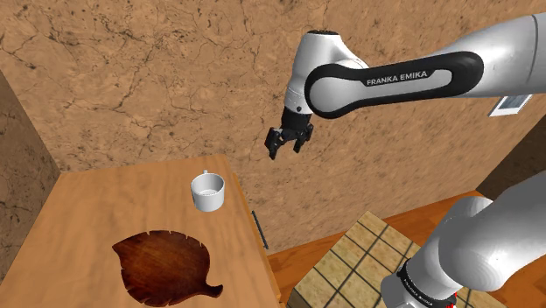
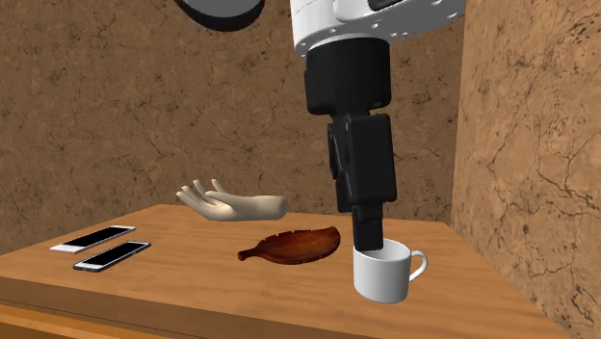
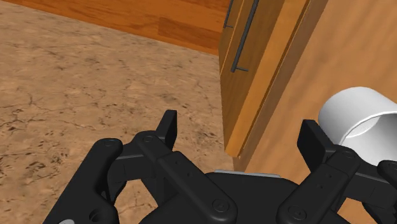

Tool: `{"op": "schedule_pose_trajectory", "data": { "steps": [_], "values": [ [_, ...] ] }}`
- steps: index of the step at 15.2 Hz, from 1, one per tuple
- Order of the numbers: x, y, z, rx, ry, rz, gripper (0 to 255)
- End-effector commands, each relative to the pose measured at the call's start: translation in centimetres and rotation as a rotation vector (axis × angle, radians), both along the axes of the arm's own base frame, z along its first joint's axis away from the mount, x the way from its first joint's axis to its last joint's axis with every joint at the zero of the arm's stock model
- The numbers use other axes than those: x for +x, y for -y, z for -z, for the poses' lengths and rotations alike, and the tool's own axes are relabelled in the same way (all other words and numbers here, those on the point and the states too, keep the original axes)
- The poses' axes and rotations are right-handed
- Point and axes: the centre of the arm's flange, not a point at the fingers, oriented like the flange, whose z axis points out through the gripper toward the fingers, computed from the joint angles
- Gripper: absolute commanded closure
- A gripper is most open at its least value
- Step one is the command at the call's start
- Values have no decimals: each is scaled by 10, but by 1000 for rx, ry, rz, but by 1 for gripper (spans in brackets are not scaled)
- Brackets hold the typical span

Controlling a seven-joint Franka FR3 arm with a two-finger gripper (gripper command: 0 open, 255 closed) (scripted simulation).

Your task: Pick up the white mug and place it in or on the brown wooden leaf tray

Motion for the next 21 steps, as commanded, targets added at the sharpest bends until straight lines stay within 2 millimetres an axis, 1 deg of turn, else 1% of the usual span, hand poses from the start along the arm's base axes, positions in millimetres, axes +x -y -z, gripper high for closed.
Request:
{"op": "schedule_pose_trajectory", "data": {
  "steps": [1,15,16,21],
  "values": [
    [13,-18,15,3,2,0,0],
    [113,-138,110,16,7,0,0],
    [117,-143,113,16,7,0,0],
    [120,-144,139,16,7,0,0]
  ]
}}
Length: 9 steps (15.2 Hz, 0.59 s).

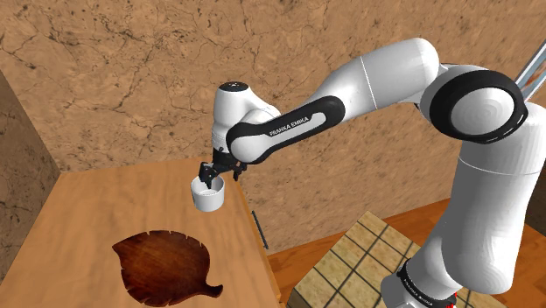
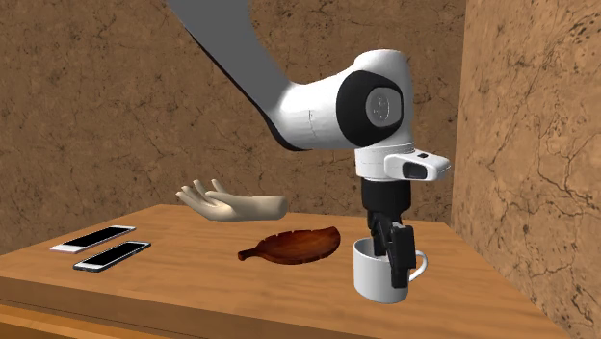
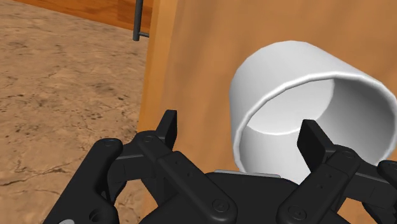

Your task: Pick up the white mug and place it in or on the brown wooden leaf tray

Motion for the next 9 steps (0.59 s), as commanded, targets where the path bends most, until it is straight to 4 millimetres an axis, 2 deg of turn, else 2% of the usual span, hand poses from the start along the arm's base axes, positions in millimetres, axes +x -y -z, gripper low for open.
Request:
{"op": "schedule_pose_trajectory", "data": {
  "steps": [1,3,9],
  "values": [
    [1,-1,11,0,0,0,0],
    [2,-1,19,0,0,0,0],
    [2,-1,19,0,0,0,0]
  ]
}}
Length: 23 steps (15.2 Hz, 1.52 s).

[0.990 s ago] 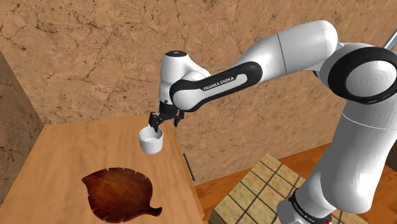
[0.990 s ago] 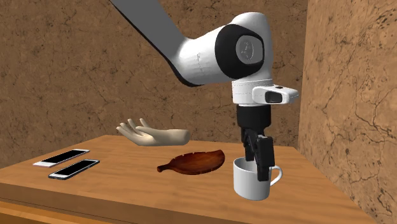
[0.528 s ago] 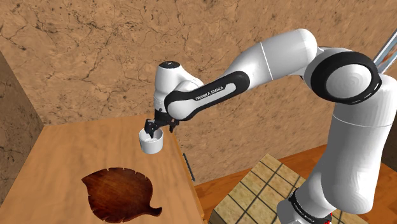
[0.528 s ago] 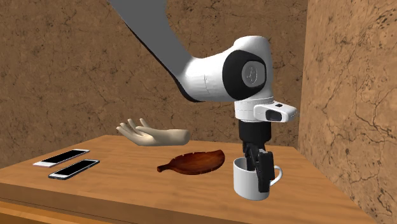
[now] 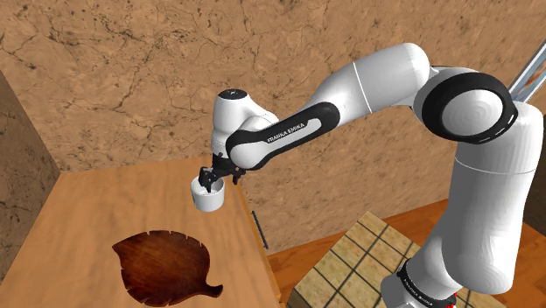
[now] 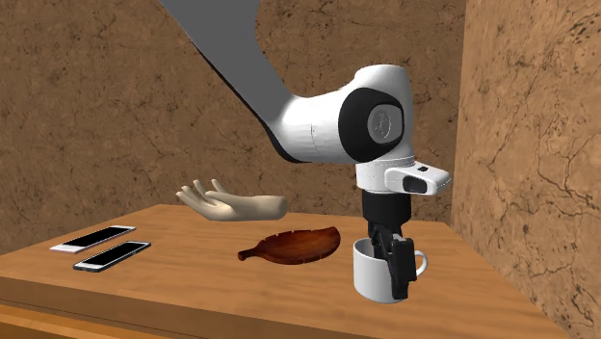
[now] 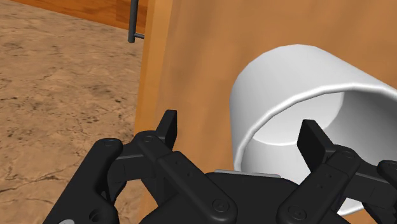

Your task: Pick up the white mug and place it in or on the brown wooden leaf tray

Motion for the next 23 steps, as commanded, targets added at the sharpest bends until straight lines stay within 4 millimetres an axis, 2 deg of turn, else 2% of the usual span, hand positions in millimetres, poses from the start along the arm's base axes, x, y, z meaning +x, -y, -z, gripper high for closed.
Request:
{"op": "schedule_pose_trajectory", "data": {
  "steps": [1,2,11,23],
  "values": [
    [0,0,0,0,0,0,0],
    [0,0,0,0,0,0,255],
    [0,0,0,0,0,0,255],
    [0,0,-63,0,0,0,255]
  ]
}}
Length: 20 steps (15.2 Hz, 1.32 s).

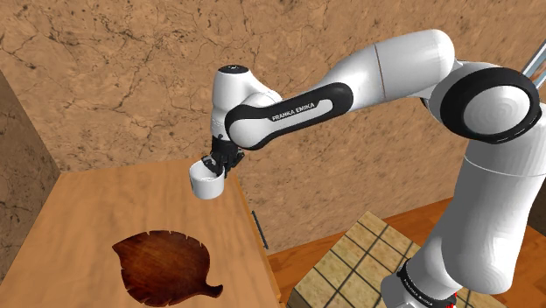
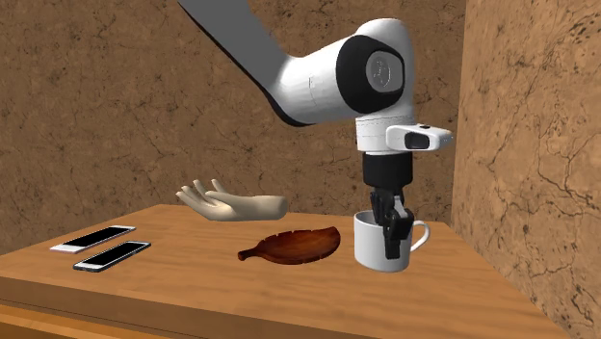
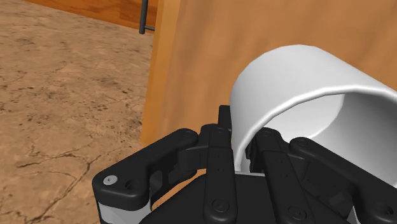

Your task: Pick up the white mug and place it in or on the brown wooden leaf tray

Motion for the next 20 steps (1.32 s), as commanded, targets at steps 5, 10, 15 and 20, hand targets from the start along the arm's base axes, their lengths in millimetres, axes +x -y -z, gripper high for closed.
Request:
{"op": "schedule_pose_trajectory", "data": {
  "steps": [5,10,15,20],
  "values": [
    [1,0,-31,0,0,0,255],
    [-14,-22,-44,0,0,0,255],
    [-52,-76,-46,0,0,0,255],
    [-90,-130,-48,0,0,0,255]
  ]
}}
